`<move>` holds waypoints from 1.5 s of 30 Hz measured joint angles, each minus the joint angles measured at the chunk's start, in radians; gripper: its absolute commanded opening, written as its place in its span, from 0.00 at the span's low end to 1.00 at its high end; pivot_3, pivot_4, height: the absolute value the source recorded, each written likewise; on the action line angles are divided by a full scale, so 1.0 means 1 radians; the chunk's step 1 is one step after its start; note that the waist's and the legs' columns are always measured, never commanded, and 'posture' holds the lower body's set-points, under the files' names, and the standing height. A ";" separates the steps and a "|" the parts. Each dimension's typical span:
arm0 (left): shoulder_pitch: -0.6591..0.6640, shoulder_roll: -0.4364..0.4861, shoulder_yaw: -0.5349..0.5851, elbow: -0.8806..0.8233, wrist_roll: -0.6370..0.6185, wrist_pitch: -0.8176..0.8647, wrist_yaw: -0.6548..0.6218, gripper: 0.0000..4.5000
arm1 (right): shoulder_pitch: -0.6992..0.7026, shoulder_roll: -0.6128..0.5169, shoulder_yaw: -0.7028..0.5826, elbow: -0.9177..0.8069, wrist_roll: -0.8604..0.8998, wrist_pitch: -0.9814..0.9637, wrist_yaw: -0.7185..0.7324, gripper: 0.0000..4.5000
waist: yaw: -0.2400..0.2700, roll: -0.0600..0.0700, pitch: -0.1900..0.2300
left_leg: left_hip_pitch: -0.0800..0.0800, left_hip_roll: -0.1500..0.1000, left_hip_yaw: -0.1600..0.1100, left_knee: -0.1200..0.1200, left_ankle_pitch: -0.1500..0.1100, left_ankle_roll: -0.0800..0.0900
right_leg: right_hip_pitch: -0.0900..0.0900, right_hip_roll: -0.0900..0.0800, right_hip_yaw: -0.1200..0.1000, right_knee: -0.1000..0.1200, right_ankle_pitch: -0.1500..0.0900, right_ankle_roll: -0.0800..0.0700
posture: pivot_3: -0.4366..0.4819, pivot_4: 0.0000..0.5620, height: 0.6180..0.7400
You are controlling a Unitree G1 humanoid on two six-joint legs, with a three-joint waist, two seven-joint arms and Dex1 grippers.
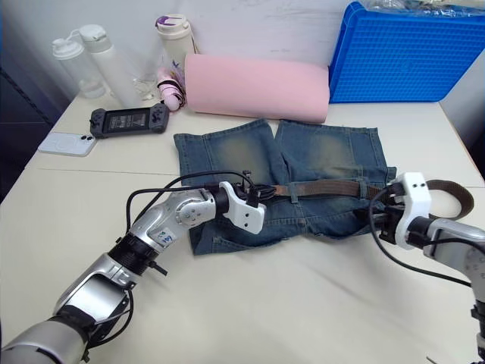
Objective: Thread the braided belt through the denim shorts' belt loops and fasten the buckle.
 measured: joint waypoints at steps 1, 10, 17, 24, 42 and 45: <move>0.010 0.002 0.001 -0.012 0.000 0.007 -0.008 0.00 | -0.005 0.000 0.040 0.014 -0.047 -0.021 0.008 0.01 | 0.001 0.000 0.000 | 0.000 0.000 0.000 0.000 0.000 0.000 | 0.000 0.000 0.000 0.000 0.000 0.000 | 0.48 0.27 1.00; 0.165 0.194 0.138 -0.224 -0.058 0.120 -0.139 0.00 | -0.098 0.000 0.157 0.089 -0.224 -0.084 0.131 0.01 | -0.014 -0.007 -0.002 | 0.003 0.001 0.000 0.001 0.000 -0.001 | 0.003 0.001 0.000 0.000 0.000 0.000 | 0.48 0.27 1.00; 0.318 0.319 0.275 -0.410 -0.119 0.219 -0.232 0.00 | -0.159 0.033 0.199 0.155 -0.299 -0.097 0.201 0.01 | -0.025 -0.013 -0.006 | 0.005 0.002 -0.001 0.001 -0.001 -0.002 | 0.005 0.001 0.001 -0.006 0.000 -0.001 | 0.48 0.27 1.00; 0.399 0.336 0.300 -0.465 -0.112 0.272 -0.260 0.00 | -0.193 0.043 0.218 0.186 -0.357 -0.105 0.262 0.01 | -0.026 -0.014 -0.006 | 0.006 0.003 -0.001 0.001 -0.001 -0.002 | 0.004 0.002 0.001 -0.007 0.001 -0.001 | 0.48 0.27 1.00; 0.414 0.241 0.505 -0.479 -0.628 0.638 -0.448 1.00 | -0.072 -0.149 0.160 -0.048 -0.395 -0.343 0.634 0.93 | -0.015 -0.001 0.001 | 0.001 0.003 -0.002 -0.001 -0.002 -0.002 | 0.001 0.001 -0.001 -0.006 0.001 -0.002 | 0.48 0.27 1.00; 0.442 0.256 0.540 -0.515 -0.711 0.693 -0.481 1.00 | -0.041 -0.182 0.209 -0.095 -0.445 -0.389 0.666 0.93 | -0.012 -0.001 0.001 | 0.001 0.003 -0.002 -0.001 -0.002 -0.002 | 0.001 0.001 -0.001 -0.006 0.001 -0.002 | 0.48 0.27 1.00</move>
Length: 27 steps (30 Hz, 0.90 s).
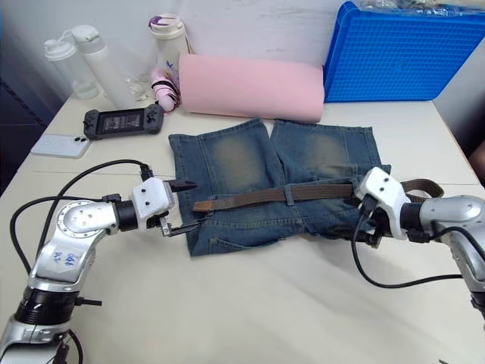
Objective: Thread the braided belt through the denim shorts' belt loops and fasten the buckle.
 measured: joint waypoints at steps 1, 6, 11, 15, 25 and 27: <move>0.008 0.001 0.010 -0.006 -0.024 0.022 -0.005 1.00 | 0.001 0.000 0.025 -0.003 -0.017 -0.004 0.004 0.93 | 0.000 0.000 0.000 | 0.000 0.000 0.000 0.000 0.000 0.000 | 0.000 0.000 0.000 0.000 0.000 0.000 | 0.48 0.27 1.00; 0.027 0.003 0.030 -0.040 -0.092 0.095 0.010 1.00 | -0.033 0.036 0.160 0.032 -0.143 -0.065 -0.018 0.93 | 0.003 0.000 0.000 | 0.000 -0.001 0.000 0.001 0.000 0.000 | 0.000 0.000 0.001 -0.001 0.000 0.000 | 0.48 0.27 1.00; 0.055 0.005 0.030 -0.078 -0.105 0.127 0.045 1.00 | -0.087 0.039 0.184 0.143 -0.243 -0.151 -0.042 0.64 | 0.004 0.000 0.000 | 0.000 -0.001 0.000 0.001 0.000 0.000 | 0.000 0.000 0.001 -0.001 0.000 0.000 | 0.48 0.27 1.00; 0.068 -0.009 0.039 -0.099 -0.133 0.161 0.087 1.00 | -0.115 0.014 0.170 0.313 -0.262 -0.268 -0.008 0.19 | 0.014 0.000 0.000 | 0.000 -0.002 0.000 0.002 0.000 0.000 | 0.001 -0.001 0.001 -0.002 0.000 0.000 | 0.48 0.27 1.00; 0.035 -0.084 -0.016 -0.094 -0.140 0.215 0.181 1.00 | -0.346 0.015 0.182 0.949 -0.453 -0.623 -0.086 0.01 | 0.012 0.000 0.000 | 0.000 -0.002 -0.001 0.000 0.000 0.000 | 0.001 0.000 0.000 -0.001 0.000 0.000 | 0.48 0.27 1.00; 0.035 -0.087 -0.025 -0.087 -0.139 0.218 0.187 1.00 | -0.351 0.025 0.171 0.993 -0.459 -0.656 -0.114 0.10 | 0.011 0.000 0.000 | 0.000 -0.002 0.000 0.000 0.000 0.000 | 0.001 0.000 0.000 -0.001 0.000 0.000 | 0.48 0.27 1.00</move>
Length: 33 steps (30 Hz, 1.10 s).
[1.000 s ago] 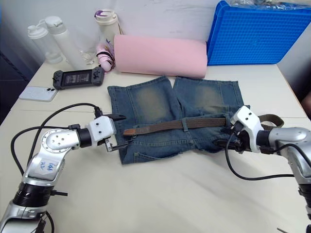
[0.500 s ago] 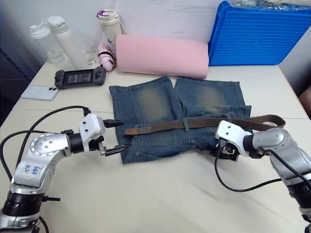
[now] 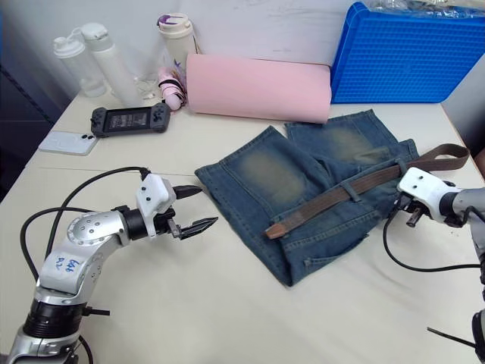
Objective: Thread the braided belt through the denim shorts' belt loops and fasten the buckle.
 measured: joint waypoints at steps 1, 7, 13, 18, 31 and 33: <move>-0.001 -0.002 -0.006 0.005 0.000 0.001 0.004 1.00 | 0.004 0.005 -0.012 0.004 0.003 -0.001 -0.002 0.20 | 0.000 0.000 0.000 | 0.000 0.000 0.000 0.000 0.000 0.000 | 0.000 0.000 0.000 -0.001 0.000 0.000 | 0.48 0.27 1.00; -0.030 -0.018 -0.033 0.048 -0.001 -0.006 -0.002 1.00 | 0.119 -0.036 -0.121 -0.110 0.061 0.033 0.055 0.84 | 0.003 0.000 0.000 | 0.000 0.000 0.001 0.001 0.000 0.000 | 0.001 0.000 0.000 0.000 0.000 0.000 | 0.48 0.27 1.00; -0.095 -0.036 -0.062 0.112 -0.005 -0.032 -0.043 1.00 | 0.294 -0.110 -0.340 -0.398 0.215 0.272 0.121 0.99 | 0.003 0.003 0.000 | 0.000 0.002 0.001 0.001 0.000 0.000 | 0.001 0.001 -0.001 -0.001 0.000 0.000 | 0.48 0.27 1.00; -0.110 -0.041 -0.075 0.125 -0.016 -0.036 -0.075 1.00 | 0.354 0.102 -0.589 -0.778 0.577 0.778 -0.007 0.99 | -0.005 0.003 0.000 | 0.000 0.004 0.002 0.002 0.000 -0.002 | 0.001 0.001 -0.002 0.000 0.000 0.000 | 0.48 0.27 1.00; -0.117 -0.034 -0.093 0.141 -0.021 -0.033 -0.105 1.00 | 0.470 0.532 -0.721 -1.149 1.276 1.400 -0.586 0.99 | 0.005 0.003 0.000 | 0.000 -0.001 -0.003 0.001 -0.001 0.000 | 0.000 0.000 -0.001 0.002 0.001 -0.001 | 0.48 0.27 1.00; -0.117 -0.031 -0.093 0.140 -0.021 -0.030 -0.105 1.00 | 0.477 0.531 -0.722 -1.133 1.302 1.400 -0.617 0.99 | 0.003 0.003 0.000 | 0.000 0.000 -0.002 0.001 -0.001 0.000 | 0.000 0.000 -0.001 0.002 0.001 -0.001 | 0.48 0.27 1.00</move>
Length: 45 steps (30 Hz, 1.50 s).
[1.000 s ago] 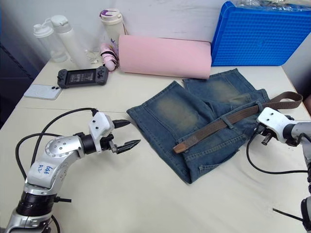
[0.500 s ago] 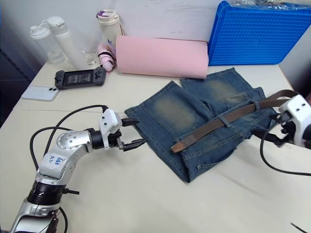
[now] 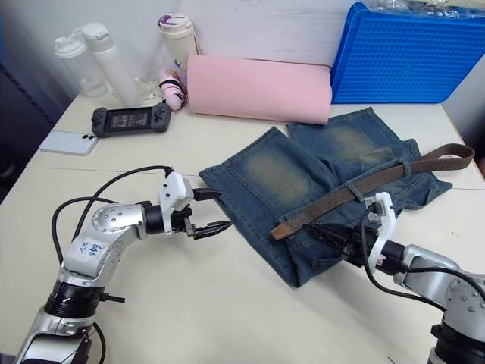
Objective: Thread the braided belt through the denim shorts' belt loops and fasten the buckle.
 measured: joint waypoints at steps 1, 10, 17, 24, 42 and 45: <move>0.001 0.008 -0.003 -0.002 0.001 0.000 -0.001 1.00 | 0.003 0.000 0.000 0.015 0.014 -0.002 -0.017 0.99 | -0.003 0.000 0.000 | 0.000 0.000 0.001 0.000 0.000 0.000 | 0.000 0.000 0.000 0.000 0.000 0.000 | 0.48 0.27 1.00; 0.014 0.032 -0.011 -0.031 0.008 0.004 0.003 1.00 | -0.085 0.088 0.130 0.165 0.012 -0.097 -0.057 0.99 | -0.014 0.000 0.000 | 0.001 0.001 0.001 0.000 0.000 0.000 | -0.002 0.000 0.002 0.005 0.000 0.000 | 0.48 0.27 1.00; 0.033 0.040 -0.010 -0.037 0.010 0.006 0.015 1.00 | -0.135 0.121 0.197 0.230 -0.026 -0.160 -0.062 0.87 | -0.014 0.000 0.000 | 0.001 0.000 0.000 0.000 0.000 0.000 | -0.002 0.000 0.002 0.005 0.000 0.000 | 0.48 0.27 1.00; 0.046 0.041 -0.011 -0.044 0.010 0.006 0.028 1.00 | -0.134 0.138 0.210 0.268 -0.109 -0.268 -0.070 0.16 | -0.020 0.000 0.000 | 0.001 0.000 0.000 0.000 0.000 0.000 | -0.002 0.000 0.002 0.005 0.000 0.000 | 0.48 0.27 1.00; 0.046 0.058 -0.023 -0.043 0.026 -0.008 0.019 1.00 | -0.137 0.075 0.222 0.273 -0.191 -0.417 0.045 0.02 | -0.022 0.000 0.000 | 0.001 0.000 0.000 0.000 0.000 0.000 | -0.002 0.000 0.002 0.005 0.000 0.000 | 0.48 0.27 1.00; 0.046 0.058 -0.023 -0.043 0.028 -0.009 0.013 1.00 | -0.119 0.082 0.227 0.263 -0.191 -0.417 0.060 0.02 | -0.021 0.000 0.000 | 0.001 0.000 0.000 0.000 0.000 0.000 | -0.002 0.000 0.002 0.005 0.000 0.000 | 0.48 0.27 1.00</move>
